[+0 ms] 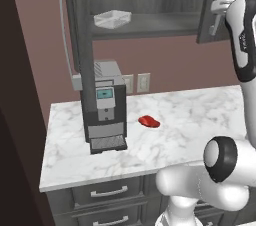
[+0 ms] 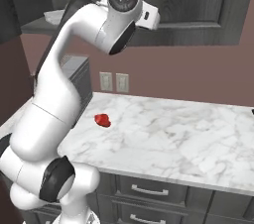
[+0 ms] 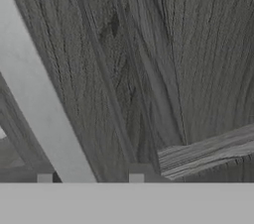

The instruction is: Retrieve the tupperware from the cabinet, then place the raw meat into the tupperware to avoid contamination.

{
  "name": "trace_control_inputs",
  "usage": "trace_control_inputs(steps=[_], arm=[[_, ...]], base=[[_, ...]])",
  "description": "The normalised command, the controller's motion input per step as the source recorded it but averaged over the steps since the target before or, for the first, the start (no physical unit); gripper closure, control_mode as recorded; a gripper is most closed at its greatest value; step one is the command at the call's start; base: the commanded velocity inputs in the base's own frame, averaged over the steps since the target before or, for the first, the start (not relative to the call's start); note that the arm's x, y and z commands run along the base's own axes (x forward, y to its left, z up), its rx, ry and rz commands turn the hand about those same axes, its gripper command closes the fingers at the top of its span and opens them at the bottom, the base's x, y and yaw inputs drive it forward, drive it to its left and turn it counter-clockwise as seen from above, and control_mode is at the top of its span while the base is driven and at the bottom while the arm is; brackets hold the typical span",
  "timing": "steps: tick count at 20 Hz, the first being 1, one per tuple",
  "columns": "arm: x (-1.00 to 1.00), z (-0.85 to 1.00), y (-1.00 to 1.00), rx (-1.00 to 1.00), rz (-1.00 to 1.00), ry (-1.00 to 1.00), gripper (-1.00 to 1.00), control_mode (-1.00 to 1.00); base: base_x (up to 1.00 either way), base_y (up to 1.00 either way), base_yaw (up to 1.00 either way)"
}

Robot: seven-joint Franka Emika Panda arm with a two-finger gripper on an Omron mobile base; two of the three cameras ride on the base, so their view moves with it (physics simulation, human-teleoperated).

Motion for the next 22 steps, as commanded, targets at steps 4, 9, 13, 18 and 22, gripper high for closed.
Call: trace_control_inputs(steps=[4,9,13,18,22], arm=[[-0.57,0.40,-0.48,0.07,0.03,0.00,1.00,-1.00],[-0.77,0.48,-0.46,0.02,0.04,-0.04,1.00,-1.00],[-1.00,0.34,-0.53,0.05,0.02,-0.12,1.00,-1.00],[-0.96,0.24,-0.54,0.05,0.01,-0.13,1.00,-1.00],[-0.13,0.00,-0.05,0.00,0.00,-0.01,1.00,-1.00]], base=[[0.00,0.00,0.00],[0.00,0.00,0.00],[0.00,0.00,0.00],[0.00,0.00,0.00],[0.00,0.00,0.00]])
